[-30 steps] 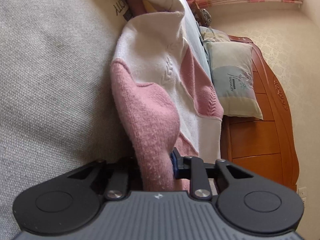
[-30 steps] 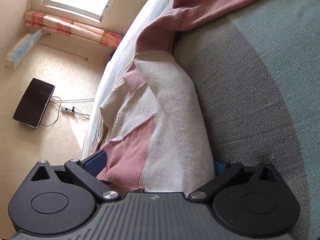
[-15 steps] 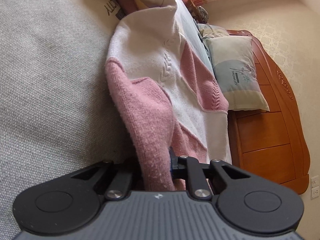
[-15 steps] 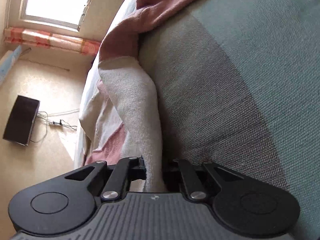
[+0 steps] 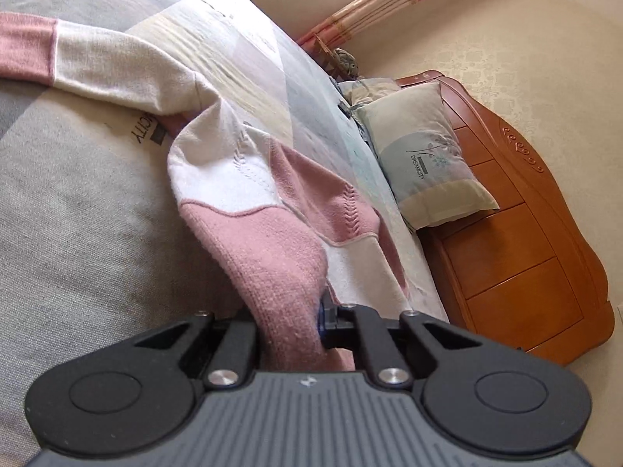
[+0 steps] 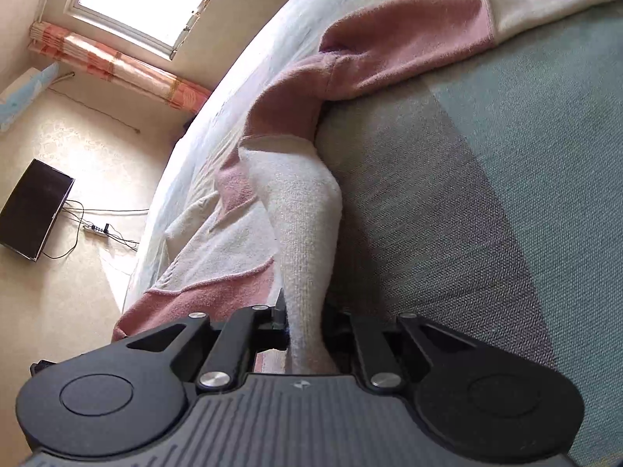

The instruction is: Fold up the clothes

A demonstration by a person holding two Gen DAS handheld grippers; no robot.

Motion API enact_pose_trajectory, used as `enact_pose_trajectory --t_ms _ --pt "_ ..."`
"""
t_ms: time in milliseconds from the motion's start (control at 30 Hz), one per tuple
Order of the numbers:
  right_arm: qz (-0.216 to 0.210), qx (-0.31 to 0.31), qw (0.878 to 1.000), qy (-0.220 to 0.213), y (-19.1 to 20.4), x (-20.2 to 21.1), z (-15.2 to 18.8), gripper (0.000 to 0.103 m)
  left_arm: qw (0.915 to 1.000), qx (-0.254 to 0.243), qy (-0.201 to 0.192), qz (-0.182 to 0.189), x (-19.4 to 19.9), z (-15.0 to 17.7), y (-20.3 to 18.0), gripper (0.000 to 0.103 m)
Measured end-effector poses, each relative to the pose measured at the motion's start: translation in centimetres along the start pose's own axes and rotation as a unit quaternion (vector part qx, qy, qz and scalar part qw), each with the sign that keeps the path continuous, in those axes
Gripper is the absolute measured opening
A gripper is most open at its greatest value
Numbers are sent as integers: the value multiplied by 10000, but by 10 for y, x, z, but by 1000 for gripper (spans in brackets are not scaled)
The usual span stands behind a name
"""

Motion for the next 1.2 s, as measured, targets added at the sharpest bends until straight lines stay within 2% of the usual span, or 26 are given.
enact_pose_trajectory --t_ms 133,300,500,633,733,800,900,967,1033,1133,1200 --pt "52 171 9998 92 8 20 15 14 10000 27 78 8 24 6 -9 7" --pt "116 384 9990 207 18 46 33 14 9988 337 244 -255 51 32 6 8" --pt "215 624 9972 348 28 75 57 14 9960 711 359 -407 60 61 28 7" --pt "539 582 9957 474 16 76 80 14 9935 745 504 -703 59 73 38 8" --pt "765 568 9945 442 11 80 84 18 9920 424 559 -1053 65 69 36 9" --pt "962 642 9925 385 11 85 84 22 9898 128 415 -1354 75 57 29 13" --pt "1318 1047 9857 109 24 100 77 39 9866 -221 133 -1610 94 39 20 15" --pt "1383 1272 9821 -140 32 111 73 52 9869 -360 -17 -1572 100 31 14 22" --pt "1354 1462 9794 -333 38 115 68 59 9878 -489 -60 -1477 93 28 5 25" --pt "1402 1480 9783 -380 39 106 63 60 9895 -734 113 -1243 68 34 -11 26" --pt "1380 1456 9791 -349 40 98 64 60 9882 -976 353 -1129 45 46 -23 32"
Point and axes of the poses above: each gripper's, at about its wrist camera, not at the fingertips, and x roughly against the way its jaws point, y to its left, z to its underside, the point moved 2 cm from there along -x, roughly the way its jaws point, and after that the axes turned 6 degrees about -y, right-handed, at the moved point
